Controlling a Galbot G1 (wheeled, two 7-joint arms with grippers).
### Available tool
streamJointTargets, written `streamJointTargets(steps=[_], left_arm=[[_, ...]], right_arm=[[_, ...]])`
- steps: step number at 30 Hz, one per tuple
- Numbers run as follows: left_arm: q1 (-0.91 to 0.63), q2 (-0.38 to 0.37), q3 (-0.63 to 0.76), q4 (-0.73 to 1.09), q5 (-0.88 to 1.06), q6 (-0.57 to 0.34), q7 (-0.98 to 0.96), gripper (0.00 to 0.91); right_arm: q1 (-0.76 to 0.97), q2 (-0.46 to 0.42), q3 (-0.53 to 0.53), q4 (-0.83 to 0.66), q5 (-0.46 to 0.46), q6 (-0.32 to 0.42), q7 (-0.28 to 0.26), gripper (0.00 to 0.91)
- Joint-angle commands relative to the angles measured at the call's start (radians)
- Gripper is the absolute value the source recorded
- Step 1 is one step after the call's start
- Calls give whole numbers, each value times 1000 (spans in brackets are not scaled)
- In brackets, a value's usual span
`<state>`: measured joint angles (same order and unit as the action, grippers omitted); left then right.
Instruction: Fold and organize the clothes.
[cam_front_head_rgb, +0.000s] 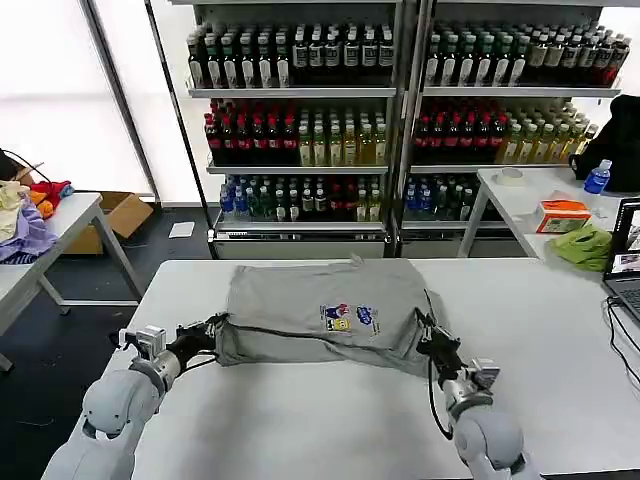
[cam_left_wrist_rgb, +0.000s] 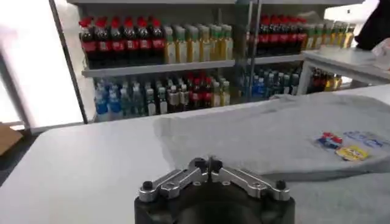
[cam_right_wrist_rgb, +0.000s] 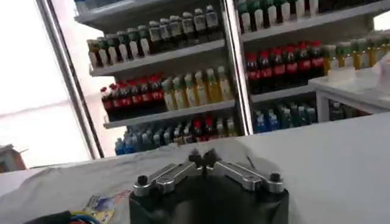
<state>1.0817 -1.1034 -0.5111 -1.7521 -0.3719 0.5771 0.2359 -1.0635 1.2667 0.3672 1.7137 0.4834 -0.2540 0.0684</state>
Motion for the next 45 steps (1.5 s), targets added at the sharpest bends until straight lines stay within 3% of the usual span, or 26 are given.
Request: streamJointTargets(steps=[1, 7, 11, 17, 26, 28, 30, 31, 33, 34, 35, 36, 37, 38, 40, 45], left_arm=[[-26, 2, 7, 40, 16, 0, 20, 907], [7, 24, -32, -30, 17, 1, -7, 907], [82, 42, -62, -116, 24, 1, -24, 907], [274, 40, -69, -222, 22, 0, -67, 907], [280, -2, -30, -168, 27, 0, -92, 907], [268, -3, -31, -155, 23, 0, -93, 907], [258, -6, -29, -148, 12, 0, -94, 907], [250, -10, -28, -139, 12, 0, -95, 907], [235, -20, -25, -129, 3, 0, -96, 907], [229, -24, -24, -124, -2, 0, -97, 867], [227, -26, -23, -119, -3, 0, -97, 867], [215, -35, -21, -110, -2, 0, -96, 514], [209, -41, -19, -102, -2, 0, -95, 393], [204, -45, -17, -97, -3, 0, -95, 131], [197, -55, -15, -86, -7, -1, -94, 20], [198, -63, -16, -84, -25, -2, -94, 20]], right_arm=[[118, 15, -51, -106, -14, -20, 11, 907], [99, -15, -22, -70, -13, -38, 12, 907], [-53, -58, 27, 74, -5, -69, 1, 907], [-272, -83, 127, 288, -22, -239, 113, 907], [-354, -42, 100, 307, -122, -246, 122, 907], [-335, -28, 77, 303, -134, -247, 130, 786], [-324, -24, 62, 297, -137, -251, 138, 725], [-320, -22, 55, 290, -143, -256, 148, 595], [-318, -20, 49, 282, -156, -268, 154, 504], [-321, -21, 45, 280, -157, -273, 158, 91], [-323, -20, 44, 279, -157, -277, 160, 0], [-325, -19, 43, 273, -156, -279, 161, 0], [-324, -18, 42, 270, -156, -279, 162, 0], [-321, -15, 41, 263, -156, -279, 164, 0], [-317, -12, 38, 254, -156, -275, 162, 0], [-318, -9, 35, 253, -141, -261, 149, 0]])
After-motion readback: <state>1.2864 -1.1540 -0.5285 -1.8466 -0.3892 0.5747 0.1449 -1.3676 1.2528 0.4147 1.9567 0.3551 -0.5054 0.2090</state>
